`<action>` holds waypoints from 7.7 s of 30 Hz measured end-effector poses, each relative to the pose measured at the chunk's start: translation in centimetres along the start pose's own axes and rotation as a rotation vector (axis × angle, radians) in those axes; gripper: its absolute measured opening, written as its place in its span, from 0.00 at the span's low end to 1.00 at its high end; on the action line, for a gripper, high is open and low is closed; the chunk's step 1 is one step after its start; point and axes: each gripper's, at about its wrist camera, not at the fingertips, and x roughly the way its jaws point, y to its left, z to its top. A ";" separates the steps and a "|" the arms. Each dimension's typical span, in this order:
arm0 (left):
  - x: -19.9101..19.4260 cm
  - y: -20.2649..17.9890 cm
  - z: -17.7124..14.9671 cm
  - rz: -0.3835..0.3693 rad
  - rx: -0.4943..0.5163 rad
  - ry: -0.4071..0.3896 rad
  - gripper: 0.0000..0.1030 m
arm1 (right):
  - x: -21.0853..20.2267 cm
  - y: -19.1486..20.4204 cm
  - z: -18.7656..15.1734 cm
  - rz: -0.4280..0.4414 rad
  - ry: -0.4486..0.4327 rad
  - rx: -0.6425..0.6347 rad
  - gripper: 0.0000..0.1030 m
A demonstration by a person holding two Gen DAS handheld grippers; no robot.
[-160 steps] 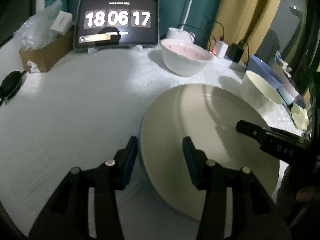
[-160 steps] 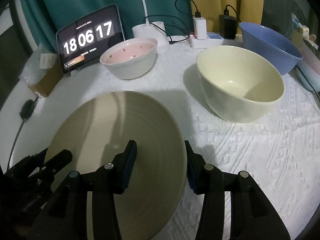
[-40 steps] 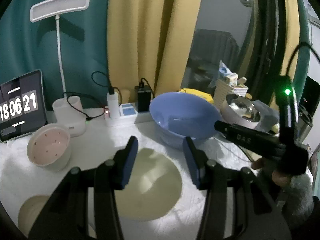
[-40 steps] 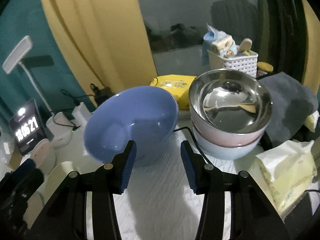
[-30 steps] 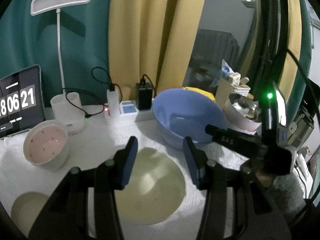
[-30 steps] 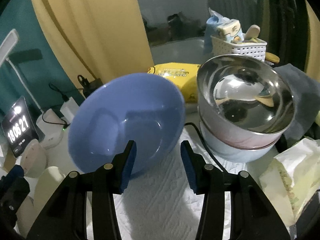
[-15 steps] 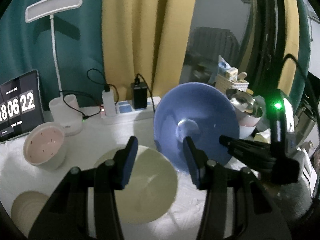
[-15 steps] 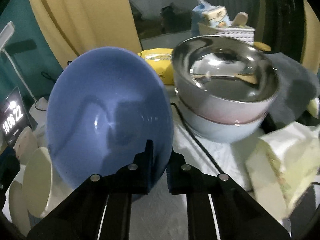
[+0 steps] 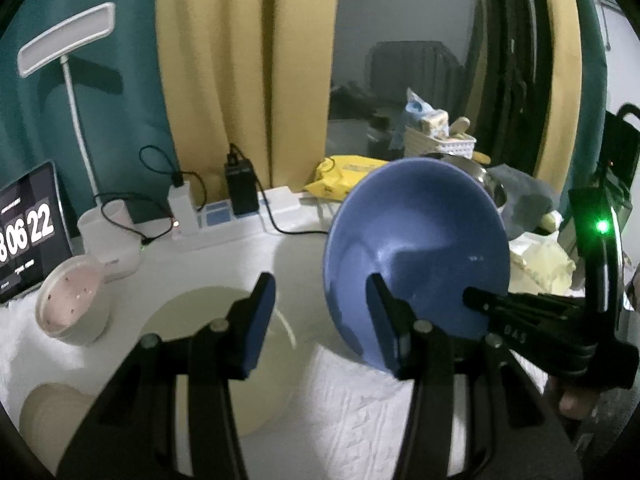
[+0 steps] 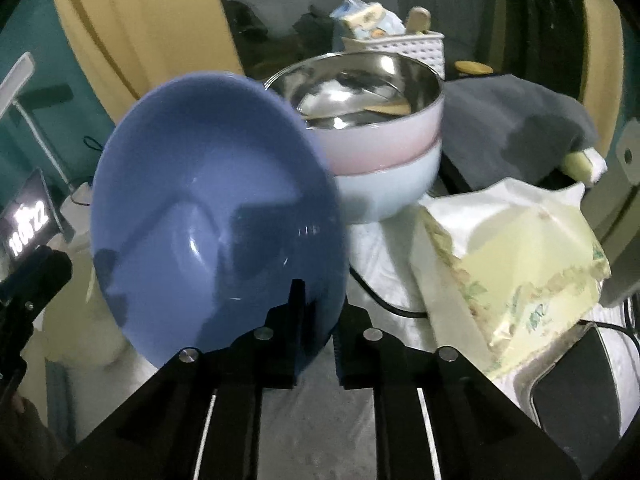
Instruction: Organize plates and bowls
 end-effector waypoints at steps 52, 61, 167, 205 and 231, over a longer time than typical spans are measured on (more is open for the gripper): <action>-6.2 -0.7 -1.5 -0.047 0.019 -0.025 0.16 | -10.5 1.3 -3.2 0.066 -0.142 0.025 0.13; -8.6 0.2 -3.3 -0.054 0.001 -0.011 0.16 | -12.8 2.4 -5.4 0.086 -0.143 0.014 0.14; -3.1 12.8 -3.2 -0.004 -0.134 0.272 0.33 | -3.2 15.6 -0.3 0.137 0.189 -0.176 0.33; 1.3 13.1 -3.8 -0.005 -0.139 0.338 0.26 | 2.5 17.2 -1.0 0.124 0.319 -0.138 0.20; -5.8 13.3 -0.9 0.057 -0.139 0.127 0.26 | -3.9 19.4 0.7 0.187 0.158 -0.170 0.19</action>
